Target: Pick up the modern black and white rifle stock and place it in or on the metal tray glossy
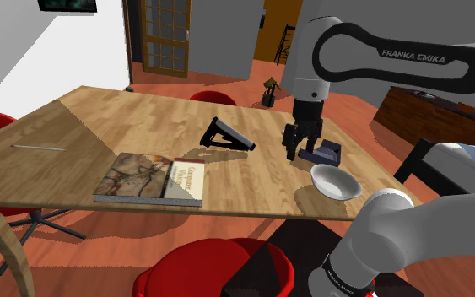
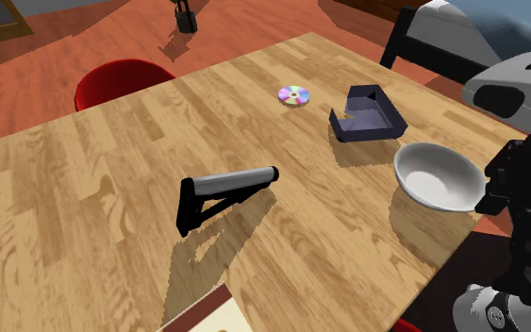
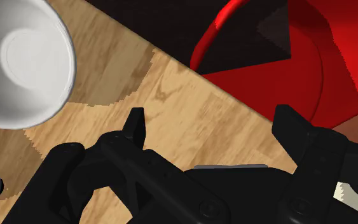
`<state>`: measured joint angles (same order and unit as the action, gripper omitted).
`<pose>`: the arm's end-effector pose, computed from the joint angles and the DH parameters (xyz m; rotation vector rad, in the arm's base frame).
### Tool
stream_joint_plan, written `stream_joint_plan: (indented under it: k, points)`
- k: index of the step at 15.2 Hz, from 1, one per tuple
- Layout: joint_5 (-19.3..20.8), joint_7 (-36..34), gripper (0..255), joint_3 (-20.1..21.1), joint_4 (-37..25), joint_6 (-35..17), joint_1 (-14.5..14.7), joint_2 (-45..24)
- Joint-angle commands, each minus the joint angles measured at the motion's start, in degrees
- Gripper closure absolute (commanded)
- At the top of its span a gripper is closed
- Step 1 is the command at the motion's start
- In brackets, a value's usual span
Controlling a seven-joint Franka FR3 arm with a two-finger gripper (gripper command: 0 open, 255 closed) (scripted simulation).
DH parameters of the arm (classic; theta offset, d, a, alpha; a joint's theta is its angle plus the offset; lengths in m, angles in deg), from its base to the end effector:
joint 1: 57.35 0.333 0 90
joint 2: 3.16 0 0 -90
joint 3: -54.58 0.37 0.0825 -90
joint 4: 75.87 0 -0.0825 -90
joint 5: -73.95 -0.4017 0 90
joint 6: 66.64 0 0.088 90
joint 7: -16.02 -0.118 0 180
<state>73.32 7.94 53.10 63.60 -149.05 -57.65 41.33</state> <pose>0.2670 -0.0092 0.5677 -3.0962 0.2520 0.3445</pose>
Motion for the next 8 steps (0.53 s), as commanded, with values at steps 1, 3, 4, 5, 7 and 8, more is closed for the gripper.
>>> stream_joint_plan:
  k: [1,3,4,5,7,8]
  points:
    - [0.0,0.0,0,0.0,0.0,0.0,0.0,0.0]
    - [1.8,4.4,0,-2.3,2.1,-5.1,0.2,-0.1]
    - [2.6,6.6,0,-3.4,3.0,-7.7,0.3,-0.4]
    - [3.4,8.8,0,-4.6,3.8,-10.3,0.4,-0.8]
    - [4.7,13.1,0,-7.0,5.2,-15.7,0.7,-2.0]
    - [5.2,15.2,0,-8.3,5.7,-18.4,0.8,-2.8]
